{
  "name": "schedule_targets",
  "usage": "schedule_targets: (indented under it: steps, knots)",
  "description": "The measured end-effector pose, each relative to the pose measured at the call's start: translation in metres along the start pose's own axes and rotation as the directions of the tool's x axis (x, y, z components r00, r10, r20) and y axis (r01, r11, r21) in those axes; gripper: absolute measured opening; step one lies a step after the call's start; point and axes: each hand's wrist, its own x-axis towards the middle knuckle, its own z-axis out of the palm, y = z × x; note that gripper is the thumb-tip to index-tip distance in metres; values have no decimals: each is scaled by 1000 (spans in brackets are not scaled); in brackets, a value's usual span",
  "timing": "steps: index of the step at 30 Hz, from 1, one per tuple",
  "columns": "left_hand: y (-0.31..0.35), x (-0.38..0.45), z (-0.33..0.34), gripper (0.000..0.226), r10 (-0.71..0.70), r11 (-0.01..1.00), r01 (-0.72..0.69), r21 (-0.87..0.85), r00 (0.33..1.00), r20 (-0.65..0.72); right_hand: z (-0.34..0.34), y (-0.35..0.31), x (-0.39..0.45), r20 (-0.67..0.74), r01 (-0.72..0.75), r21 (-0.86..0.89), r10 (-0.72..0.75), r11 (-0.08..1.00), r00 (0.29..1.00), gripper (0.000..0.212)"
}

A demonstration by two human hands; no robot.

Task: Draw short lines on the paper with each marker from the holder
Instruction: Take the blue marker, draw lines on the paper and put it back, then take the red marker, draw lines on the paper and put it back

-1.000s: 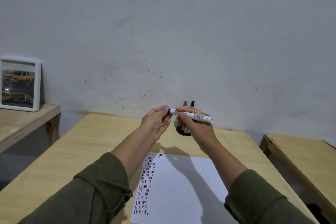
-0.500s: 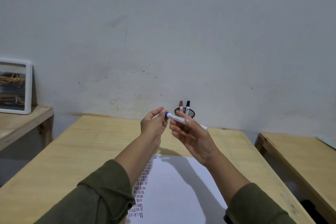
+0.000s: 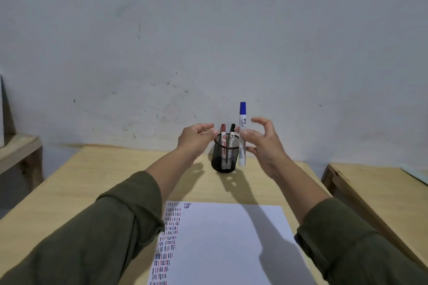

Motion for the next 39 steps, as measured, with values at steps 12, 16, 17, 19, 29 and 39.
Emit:
schedule_targets:
  steps: [12, 16, 17, 19, 29, 39]
  knots:
    - [-20, 59, 28, 66, 26, 871, -60, 488, 997, 75, -6, 20, 86, -98, 163, -537, -253, 828, 962, 81]
    - [-27, 70, 29, 67, 15, 842, -68, 536, 995, 102, -9, 32, 98, -86, 152, -598, -252, 787, 964, 71]
    - [-28, 71, 29, 67, 17, 836, -71, 544, 994, 105, -10, 36, 100, -82, 140, -614, -239, 777, 968, 69]
    - [-31, 73, 29, 65, 20, 830, -81, 553, 993, 115, -11, 44, 103, -61, 130, -647, -222, 751, 973, 67]
    - [-35, 73, 30, 53, 44, 809, -115, 576, 990, 137, -17, 63, 107, -9, 96, -729, -150, 677, 989, 67]
    - [-32, 71, 29, 47, 64, 803, -135, 580, 988, 141, -15, 65, 111, 28, 112, -812, -153, 573, 988, 64]
